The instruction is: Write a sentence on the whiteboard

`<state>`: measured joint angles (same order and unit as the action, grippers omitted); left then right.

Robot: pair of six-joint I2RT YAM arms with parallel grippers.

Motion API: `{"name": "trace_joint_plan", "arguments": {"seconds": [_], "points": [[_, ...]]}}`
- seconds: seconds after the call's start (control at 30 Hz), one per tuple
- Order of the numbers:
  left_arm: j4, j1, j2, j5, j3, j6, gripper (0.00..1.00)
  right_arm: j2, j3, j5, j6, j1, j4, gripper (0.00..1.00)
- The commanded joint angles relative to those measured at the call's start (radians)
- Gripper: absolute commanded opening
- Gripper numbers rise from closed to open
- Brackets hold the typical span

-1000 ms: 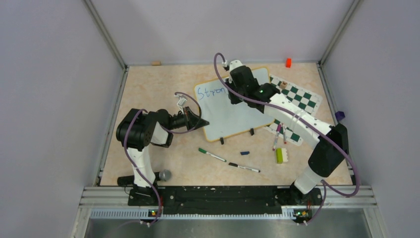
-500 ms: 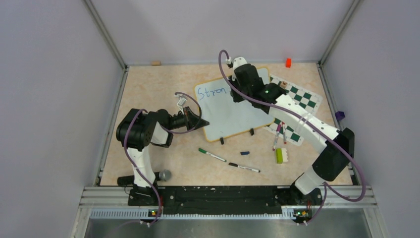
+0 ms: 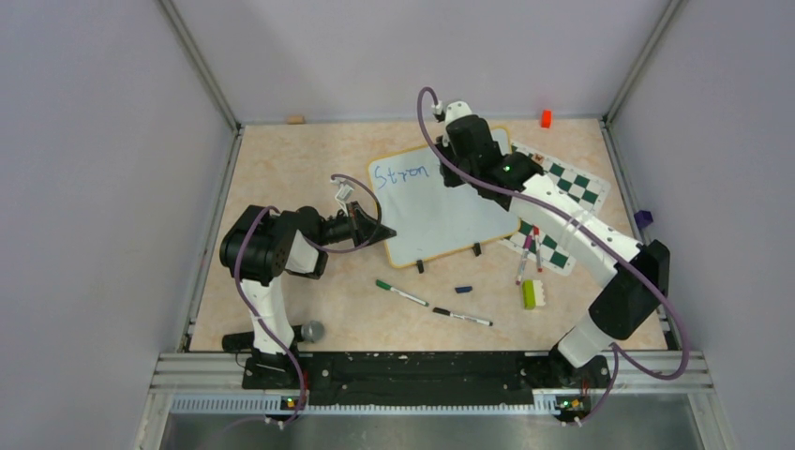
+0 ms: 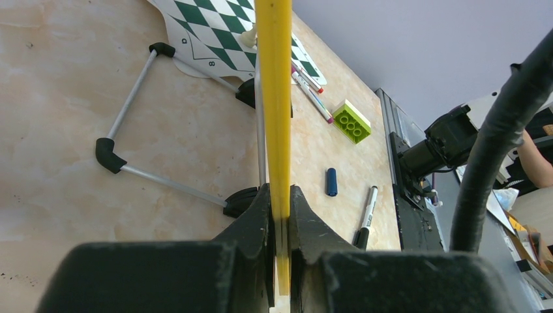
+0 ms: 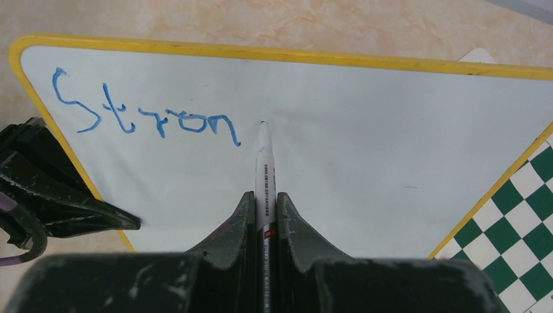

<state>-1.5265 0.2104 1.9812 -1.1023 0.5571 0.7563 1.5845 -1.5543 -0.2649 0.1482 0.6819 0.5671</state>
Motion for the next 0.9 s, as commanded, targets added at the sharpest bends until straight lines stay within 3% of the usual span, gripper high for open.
{"name": "trace_joint_plan", "arguments": {"seconds": [0.0,0.43,0.87], "points": [[-0.093,0.017,-0.012,-0.074,-0.01,-0.074,0.0,0.012,-0.052,-0.014,-0.012,-0.025,-0.025,0.0],[-0.093,0.017,-0.01,-0.075,-0.011,-0.078,0.0,0.047,-0.053,-0.01,-0.015,-0.038,-0.059,0.0],[-0.092,0.016,-0.009,-0.074,-0.008,-0.077,0.0,0.02,-0.013,0.091,-0.047,-0.038,-0.064,0.0]]}}
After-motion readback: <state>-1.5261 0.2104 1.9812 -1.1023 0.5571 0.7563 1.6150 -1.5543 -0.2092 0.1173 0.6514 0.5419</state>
